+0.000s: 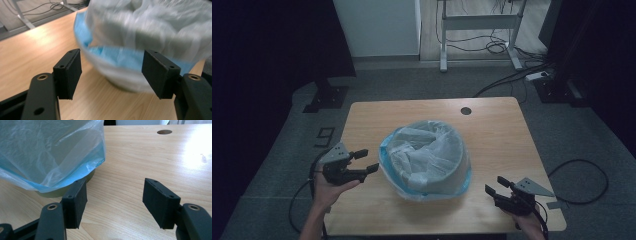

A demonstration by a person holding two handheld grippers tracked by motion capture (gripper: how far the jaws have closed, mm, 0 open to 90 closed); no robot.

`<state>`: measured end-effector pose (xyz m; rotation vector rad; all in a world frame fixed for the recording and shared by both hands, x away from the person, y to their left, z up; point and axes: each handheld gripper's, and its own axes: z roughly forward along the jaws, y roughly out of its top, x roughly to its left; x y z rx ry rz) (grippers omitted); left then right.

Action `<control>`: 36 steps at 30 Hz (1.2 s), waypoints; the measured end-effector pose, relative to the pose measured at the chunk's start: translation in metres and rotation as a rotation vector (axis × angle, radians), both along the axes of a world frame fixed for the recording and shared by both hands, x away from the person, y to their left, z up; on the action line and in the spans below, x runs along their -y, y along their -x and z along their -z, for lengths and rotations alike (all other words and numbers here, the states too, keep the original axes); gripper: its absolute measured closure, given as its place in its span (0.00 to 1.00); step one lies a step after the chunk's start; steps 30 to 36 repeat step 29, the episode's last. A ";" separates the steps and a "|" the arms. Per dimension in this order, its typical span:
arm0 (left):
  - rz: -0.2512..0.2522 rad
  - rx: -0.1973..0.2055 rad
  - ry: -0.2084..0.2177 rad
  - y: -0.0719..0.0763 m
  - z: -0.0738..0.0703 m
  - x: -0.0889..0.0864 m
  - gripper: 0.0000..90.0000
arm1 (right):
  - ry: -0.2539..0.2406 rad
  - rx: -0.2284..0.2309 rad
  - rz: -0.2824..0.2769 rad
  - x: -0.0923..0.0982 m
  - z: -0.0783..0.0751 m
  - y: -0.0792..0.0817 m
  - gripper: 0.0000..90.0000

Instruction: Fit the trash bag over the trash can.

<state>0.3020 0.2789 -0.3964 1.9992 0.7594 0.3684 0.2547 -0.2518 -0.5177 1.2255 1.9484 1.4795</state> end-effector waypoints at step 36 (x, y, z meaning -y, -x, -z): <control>-0.093 -0.092 0.070 0.004 0.064 -0.030 0.36 | 0.021 -0.016 0.024 0.005 0.006 -0.004 0.39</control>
